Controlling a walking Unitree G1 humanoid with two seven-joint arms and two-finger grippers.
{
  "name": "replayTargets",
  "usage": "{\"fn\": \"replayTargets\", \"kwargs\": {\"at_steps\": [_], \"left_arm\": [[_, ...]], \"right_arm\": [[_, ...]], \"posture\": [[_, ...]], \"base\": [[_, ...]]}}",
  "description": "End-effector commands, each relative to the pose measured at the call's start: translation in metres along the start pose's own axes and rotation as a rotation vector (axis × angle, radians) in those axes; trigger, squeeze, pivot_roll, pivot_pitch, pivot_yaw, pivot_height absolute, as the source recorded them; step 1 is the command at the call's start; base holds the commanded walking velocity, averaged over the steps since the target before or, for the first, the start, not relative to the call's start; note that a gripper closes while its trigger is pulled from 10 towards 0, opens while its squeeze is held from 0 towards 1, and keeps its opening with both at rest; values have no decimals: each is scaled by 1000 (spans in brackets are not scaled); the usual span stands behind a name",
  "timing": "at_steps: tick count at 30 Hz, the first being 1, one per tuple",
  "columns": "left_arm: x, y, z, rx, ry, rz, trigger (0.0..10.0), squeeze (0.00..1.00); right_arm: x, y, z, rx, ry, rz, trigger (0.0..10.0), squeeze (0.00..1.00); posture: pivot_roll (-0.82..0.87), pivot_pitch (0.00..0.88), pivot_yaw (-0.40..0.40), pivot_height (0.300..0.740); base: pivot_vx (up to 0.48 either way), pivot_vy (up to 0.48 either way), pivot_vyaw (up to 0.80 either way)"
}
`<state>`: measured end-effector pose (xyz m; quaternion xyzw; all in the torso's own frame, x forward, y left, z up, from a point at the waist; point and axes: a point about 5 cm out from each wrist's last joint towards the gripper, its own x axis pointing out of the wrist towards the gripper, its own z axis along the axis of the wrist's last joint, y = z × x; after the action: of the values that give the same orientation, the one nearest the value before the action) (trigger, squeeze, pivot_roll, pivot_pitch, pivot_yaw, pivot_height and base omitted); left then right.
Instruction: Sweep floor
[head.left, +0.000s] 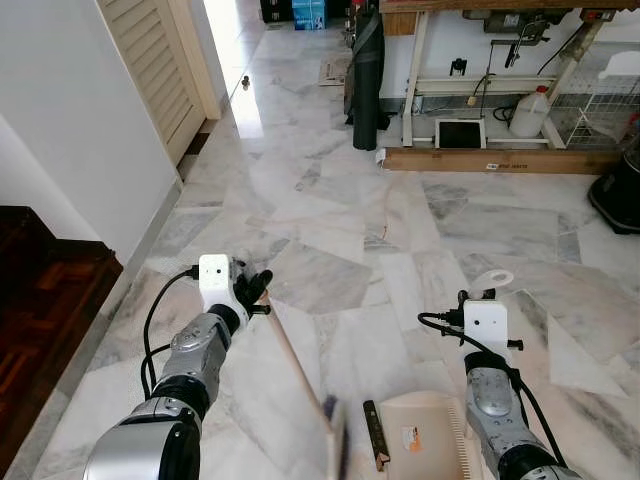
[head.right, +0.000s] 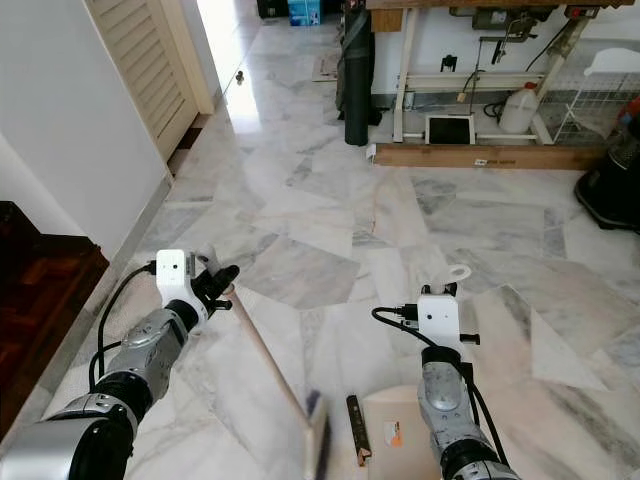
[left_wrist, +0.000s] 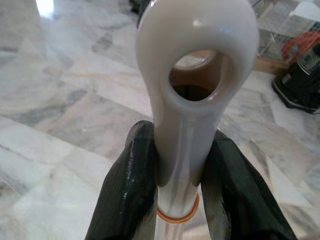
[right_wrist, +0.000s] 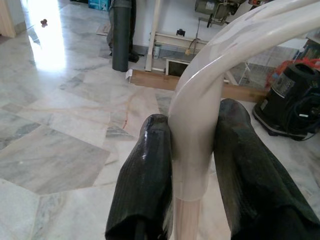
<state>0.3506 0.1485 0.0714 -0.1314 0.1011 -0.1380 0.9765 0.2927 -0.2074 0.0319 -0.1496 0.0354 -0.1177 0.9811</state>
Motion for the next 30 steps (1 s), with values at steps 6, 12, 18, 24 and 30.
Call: {"fn": "replayTargets", "kwargs": {"at_steps": [6,12,18,24,30], "left_arm": [[-3,-1,-14,-150,44,-11,10000,0],[0,-3,-6,-288,-7,-40,10000,0],[2,1,5,-379,-60,-63,10000,0],[1,12,28,-339,-171,-36,10000,0],[-9,31,51,-91,-289,93,10000,0]], "right_arm": [[-11,8,-12,3,56,20,10000,0],[-9,9,-10,7,47,23,10000,0],[-7,9,-8,7,47,23,10000,0],[-5,10,-7,9,48,24,10000,0],[-4,10,-6,10,50,25,10000,0]], "posture": [[11,92,106,740],[14,74,103,740],[23,55,101,740],[27,42,101,740],[42,43,93,740]], "base": [[0,0,0],[0,0,0],[0,0,0],[0,0,0],[0,0,0]]}}
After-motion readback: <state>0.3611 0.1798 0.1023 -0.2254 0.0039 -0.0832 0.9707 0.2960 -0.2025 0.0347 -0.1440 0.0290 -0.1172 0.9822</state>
